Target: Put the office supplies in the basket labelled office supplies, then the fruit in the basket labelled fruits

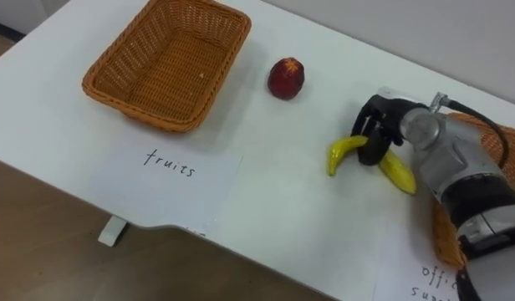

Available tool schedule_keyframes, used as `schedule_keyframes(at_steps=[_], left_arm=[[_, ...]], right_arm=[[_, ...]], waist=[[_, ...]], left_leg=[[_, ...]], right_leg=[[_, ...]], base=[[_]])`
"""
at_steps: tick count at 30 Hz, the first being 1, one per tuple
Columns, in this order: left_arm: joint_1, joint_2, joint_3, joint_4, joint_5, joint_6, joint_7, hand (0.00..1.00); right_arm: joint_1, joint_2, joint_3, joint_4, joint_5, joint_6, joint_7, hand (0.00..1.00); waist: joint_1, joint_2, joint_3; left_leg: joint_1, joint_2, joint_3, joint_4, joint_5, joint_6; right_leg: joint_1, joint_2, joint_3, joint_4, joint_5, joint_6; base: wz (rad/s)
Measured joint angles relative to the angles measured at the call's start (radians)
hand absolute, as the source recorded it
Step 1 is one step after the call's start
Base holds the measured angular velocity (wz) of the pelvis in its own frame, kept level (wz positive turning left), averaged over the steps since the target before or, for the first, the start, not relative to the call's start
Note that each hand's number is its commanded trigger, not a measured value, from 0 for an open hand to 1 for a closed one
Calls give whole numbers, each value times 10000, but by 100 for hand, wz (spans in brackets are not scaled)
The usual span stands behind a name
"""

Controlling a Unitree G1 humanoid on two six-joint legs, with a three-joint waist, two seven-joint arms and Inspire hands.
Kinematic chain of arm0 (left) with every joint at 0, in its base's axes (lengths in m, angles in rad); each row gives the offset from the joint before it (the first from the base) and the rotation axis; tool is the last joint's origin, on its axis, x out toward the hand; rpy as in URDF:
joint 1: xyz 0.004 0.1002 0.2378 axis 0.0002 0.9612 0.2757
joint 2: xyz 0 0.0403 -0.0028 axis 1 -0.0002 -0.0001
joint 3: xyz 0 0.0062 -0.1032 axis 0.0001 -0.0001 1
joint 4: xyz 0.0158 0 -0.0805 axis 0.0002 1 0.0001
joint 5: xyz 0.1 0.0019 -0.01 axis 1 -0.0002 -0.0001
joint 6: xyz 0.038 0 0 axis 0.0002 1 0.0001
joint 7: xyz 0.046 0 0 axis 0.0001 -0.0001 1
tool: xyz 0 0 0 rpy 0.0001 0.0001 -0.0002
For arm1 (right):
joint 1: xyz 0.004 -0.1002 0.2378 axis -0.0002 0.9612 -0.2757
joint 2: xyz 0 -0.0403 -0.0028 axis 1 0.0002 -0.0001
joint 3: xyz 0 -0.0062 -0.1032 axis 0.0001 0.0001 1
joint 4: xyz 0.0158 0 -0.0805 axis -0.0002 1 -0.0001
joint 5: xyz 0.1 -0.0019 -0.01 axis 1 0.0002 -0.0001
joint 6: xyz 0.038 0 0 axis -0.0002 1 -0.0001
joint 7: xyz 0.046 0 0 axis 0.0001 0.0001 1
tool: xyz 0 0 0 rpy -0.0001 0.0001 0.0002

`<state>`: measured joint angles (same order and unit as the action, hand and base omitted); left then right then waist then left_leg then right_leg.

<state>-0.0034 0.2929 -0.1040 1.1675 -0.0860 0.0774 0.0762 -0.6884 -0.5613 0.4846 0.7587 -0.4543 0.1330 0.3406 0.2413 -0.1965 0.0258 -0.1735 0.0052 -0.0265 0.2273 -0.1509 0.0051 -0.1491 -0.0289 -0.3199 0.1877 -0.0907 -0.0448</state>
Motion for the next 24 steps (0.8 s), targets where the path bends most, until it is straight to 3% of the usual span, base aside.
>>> schedule_keyframes(at_steps=[11,24], left_arm=[[-228,1,42,13,-201,-211,102,0],[-98,1,146,3,-200,-212,297,0]], right_arm=[[45,34,742,-1791,-632,13,634,100],[131,39,726,-3245,-1142,19,982,100]], waist=[[129,-184,4],[78,-317,10]], left_leg=[[92,-6,134,-304,164,-12],[48,-4,136,-300,166,-4]], right_leg=[[-99,-33,76,8,40,-59],[-139,-33,42,-9,41,-56]], base=[[-2],[0]])
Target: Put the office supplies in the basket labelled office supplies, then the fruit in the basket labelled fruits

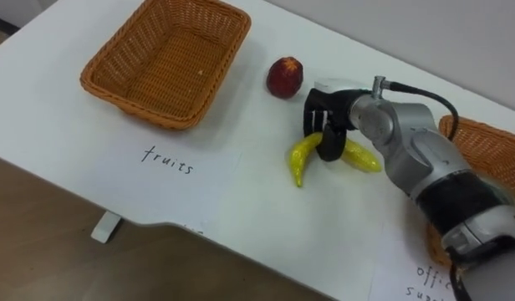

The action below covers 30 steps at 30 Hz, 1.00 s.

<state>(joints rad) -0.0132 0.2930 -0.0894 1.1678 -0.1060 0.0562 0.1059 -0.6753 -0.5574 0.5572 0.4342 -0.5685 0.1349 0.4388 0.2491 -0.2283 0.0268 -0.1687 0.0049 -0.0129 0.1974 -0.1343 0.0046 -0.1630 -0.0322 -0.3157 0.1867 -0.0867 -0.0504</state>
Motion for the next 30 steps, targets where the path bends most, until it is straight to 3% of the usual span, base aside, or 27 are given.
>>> schedule_keyframes(at_steps=[13,17,19,30], left_arm=[[618,-2,287,-17,2,0,-22,0],[921,20,487,-88,4,43,-6,0],[972,20,560,-86,57,59,-5,0],[1200,0,1256,-96,132,30,178,0]], right_arm=[[11,-44,-731,-1148,144,-23,24,100],[444,-139,-1231,-2340,299,12,15,100],[571,-150,-1238,-2657,304,-11,15,100],[475,-146,-1773,-3377,333,-14,14,100]], waist=[[-263,13,-10],[-281,3,-128],[-288,-25,-238],[-255,-30,-241]], left_leg=[[353,-16,-61,21,-2,2],[419,-21,-73,58,-1,1],[410,-30,-93,68,0,0],[778,-76,-190,9,2,6]], right_leg=[[429,0,24,-15,7,13],[552,11,41,-47,4,17],[604,25,52,-154,3,21],[999,6,61,-178,-71,97]], base=[[1],[1],[5],[3]])
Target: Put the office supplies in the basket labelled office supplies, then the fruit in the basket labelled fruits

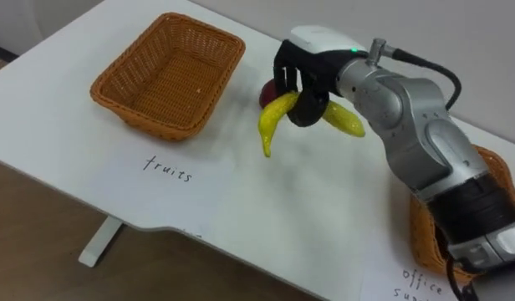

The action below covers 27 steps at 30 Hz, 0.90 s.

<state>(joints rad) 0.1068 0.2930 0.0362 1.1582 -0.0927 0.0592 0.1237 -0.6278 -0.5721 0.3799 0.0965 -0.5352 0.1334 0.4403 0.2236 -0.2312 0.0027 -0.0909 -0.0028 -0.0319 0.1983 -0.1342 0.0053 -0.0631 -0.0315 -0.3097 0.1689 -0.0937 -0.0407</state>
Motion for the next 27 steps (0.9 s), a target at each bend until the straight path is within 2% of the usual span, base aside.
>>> schedule_keyframes(at_steps=[2,6,13,17,21,23,24,27], left_arm=[[81,-4,10,-1,-1,0,167,0],[231,-17,20,2,8,3,273,0],[405,-66,18,-61,619,42,271,0],[398,-141,27,-178,740,64,264,0],[413,-175,10,-242,749,221,274,0],[443,-256,12,-352,777,245,356,0],[433,-284,-6,-383,844,243,396,0],[432,-286,-19,-385,856,249,394,0]], right_arm=[[0,0,-155,-141,153,3,-6,100],[0,9,-157,-309,246,65,-6,100],[-61,127,-157,-396,655,283,-7,100],[-253,492,-155,-420,499,597,-224,100],[-328,821,-79,-366,570,645,-695,100],[-345,1033,-77,-180,572,648,-942,100],[-362,1073,-63,-75,585,626,-1033,100],[-445,1077,19,475,589,599,-1250,100]], waist=[[1,39,34],[17,43,41],[84,-100,92],[346,-164,98],[583,-184,92],[620,-181,121],[633,-202,167],[853,-271,202]], left_leg=[[99,-24,-20,-25,-5,14],[279,-48,-34,-136,-10,30],[307,-89,-189,-299,-12,36],[321,-90,-299,-321,-15,34],[320,-87,-379,-352,-24,45],[321,-98,-486,-353,-32,53],[324,-102,-548,-359,-47,55],[325,-107,-598,-256,-144,46]], right_leg=[[104,-16,-8,-9,-29,32],[236,-32,-7,-16,-88,74],[245,-32,-15,-29,-210,114],[198,-10,14,-32,-220,107],[218,-15,-26,-17,-225,116],[308,-26,-110,-15,-227,121],[374,-30,-179,-19,-230,127],[462,-27,-251,-24,-252,162]], base=[[0],[0],[5],[6],[9],[20],[18],[6]])
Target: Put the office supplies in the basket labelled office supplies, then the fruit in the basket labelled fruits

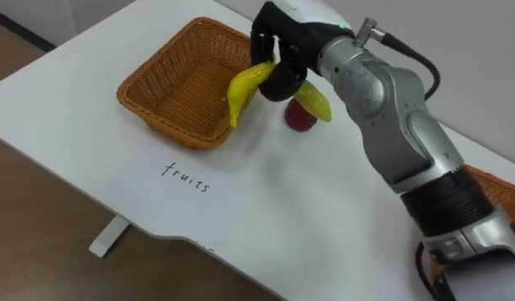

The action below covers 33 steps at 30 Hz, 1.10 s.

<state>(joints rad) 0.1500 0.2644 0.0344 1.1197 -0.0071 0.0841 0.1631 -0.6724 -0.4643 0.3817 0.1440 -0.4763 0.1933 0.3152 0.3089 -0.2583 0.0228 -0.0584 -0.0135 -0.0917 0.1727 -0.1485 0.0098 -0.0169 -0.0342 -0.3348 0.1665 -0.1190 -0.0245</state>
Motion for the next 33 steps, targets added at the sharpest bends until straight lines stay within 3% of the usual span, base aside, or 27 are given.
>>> schedule_keyframes(at_steps=[5,17,33], left_arm=[[22,34,1,0,1,168,-23,0],[94,13,-70,25,-6,432,-57,0],[85,20,-182,-1,-7,428,-45,0]], right_arm=[[-364,68,540,896,-121,30,-490,100],[-931,295,714,1731,-272,2,-1497,100],[-1423,302,803,2766,30,-291,-2849,100]], waist=[[220,-95,58],[339,-171,56],[519,-237,45]], left_leg=[[-50,0,-18,87,-29,-14],[-381,-36,-407,317,-62,-35],[-370,-33,-476,316,-49,-53]], right_leg=[[-7,2,-10,0,1,-1],[-85,10,-320,-4,1,-1],[-36,14,-369,-3,1,-1]], base=[[0],[9],[1]])
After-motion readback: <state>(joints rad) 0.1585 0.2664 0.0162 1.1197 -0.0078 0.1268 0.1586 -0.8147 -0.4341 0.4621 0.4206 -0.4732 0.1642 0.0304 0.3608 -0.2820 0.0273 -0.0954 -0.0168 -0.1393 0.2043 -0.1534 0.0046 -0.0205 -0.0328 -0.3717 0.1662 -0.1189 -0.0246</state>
